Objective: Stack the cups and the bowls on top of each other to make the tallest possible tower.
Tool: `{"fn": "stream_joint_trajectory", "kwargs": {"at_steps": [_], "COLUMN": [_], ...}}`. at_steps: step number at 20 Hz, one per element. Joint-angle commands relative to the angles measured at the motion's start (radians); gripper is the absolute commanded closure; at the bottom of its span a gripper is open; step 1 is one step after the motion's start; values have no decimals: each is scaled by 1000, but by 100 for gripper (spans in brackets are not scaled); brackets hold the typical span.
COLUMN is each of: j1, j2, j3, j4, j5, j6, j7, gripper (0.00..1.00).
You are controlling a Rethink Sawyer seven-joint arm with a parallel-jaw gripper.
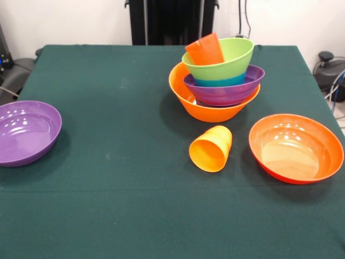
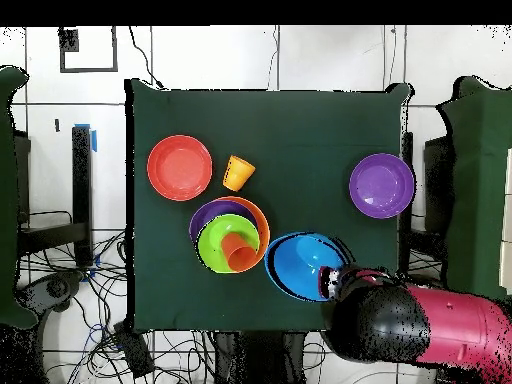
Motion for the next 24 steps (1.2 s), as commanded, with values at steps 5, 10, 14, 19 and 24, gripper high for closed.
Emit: {"fn": "stream_joint_trajectory", "kwargs": {"at_steps": [5,10,14,19,24], "j1": [69,81,105,134,193], "j2": [35,45,63,52,47], "j3": [81,87,73,60,19], "j4": [137,146,147,158,148], "j5": [1,13,-7,6,4], "j6": [1,-18,-38,-49,-50], "j7": [-176,-146,-106,-79,16], "gripper": [100,100,100,100,100]}}
